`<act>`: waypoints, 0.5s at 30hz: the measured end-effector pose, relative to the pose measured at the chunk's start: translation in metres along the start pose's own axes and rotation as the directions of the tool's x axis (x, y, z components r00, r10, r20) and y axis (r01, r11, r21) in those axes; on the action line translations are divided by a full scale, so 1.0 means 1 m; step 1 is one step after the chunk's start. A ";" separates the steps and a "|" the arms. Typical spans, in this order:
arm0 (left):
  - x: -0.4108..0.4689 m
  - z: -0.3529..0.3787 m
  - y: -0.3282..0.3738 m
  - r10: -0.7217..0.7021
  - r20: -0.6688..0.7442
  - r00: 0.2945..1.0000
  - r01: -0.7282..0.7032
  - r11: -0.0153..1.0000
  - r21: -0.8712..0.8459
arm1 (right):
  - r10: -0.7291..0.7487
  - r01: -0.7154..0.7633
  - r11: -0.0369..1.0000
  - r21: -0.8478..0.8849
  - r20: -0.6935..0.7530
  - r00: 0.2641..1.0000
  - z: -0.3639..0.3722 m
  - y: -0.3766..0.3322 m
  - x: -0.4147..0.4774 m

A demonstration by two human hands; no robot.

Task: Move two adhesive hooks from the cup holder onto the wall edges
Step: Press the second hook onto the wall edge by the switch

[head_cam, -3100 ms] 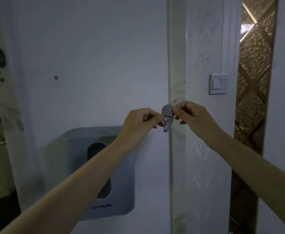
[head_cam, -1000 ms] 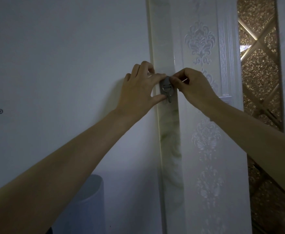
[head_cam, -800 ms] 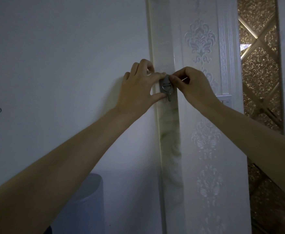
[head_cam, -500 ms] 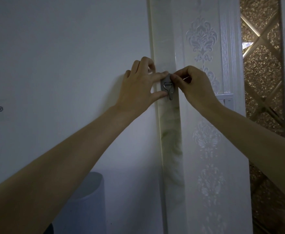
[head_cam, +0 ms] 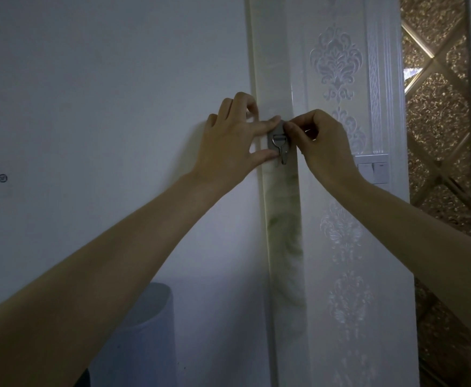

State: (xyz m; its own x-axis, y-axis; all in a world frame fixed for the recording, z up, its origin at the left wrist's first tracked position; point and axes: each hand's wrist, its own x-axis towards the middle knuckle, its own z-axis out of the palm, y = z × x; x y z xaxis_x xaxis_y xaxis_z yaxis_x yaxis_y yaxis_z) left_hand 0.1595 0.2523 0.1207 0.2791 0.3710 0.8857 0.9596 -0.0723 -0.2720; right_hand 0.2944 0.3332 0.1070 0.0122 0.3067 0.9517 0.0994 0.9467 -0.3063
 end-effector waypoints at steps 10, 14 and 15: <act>0.000 0.000 0.000 0.006 0.013 1.000 -0.006 1.000 0.020 | 0.035 -0.034 0.999 0.025 -0.012 0.999 0.002 0.001 0.000; -0.001 0.000 0.000 0.007 0.016 1.000 -0.007 1.000 0.028 | 0.024 -0.024 1.000 0.014 -0.017 1.000 0.002 0.002 0.000; -0.001 0.000 0.001 0.006 0.017 1.000 -0.006 1.000 0.029 | 0.018 -0.018 1.000 0.006 -0.019 1.000 0.002 0.003 0.000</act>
State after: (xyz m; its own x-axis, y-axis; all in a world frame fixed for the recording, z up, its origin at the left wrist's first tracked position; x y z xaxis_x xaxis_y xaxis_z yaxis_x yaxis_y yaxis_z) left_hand 0.1600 0.2520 0.1199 0.2840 0.3864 0.8775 0.9563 -0.0482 -0.2883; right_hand 0.2928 0.3361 0.1063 0.0326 0.3214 0.9464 0.0934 0.9418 -0.3230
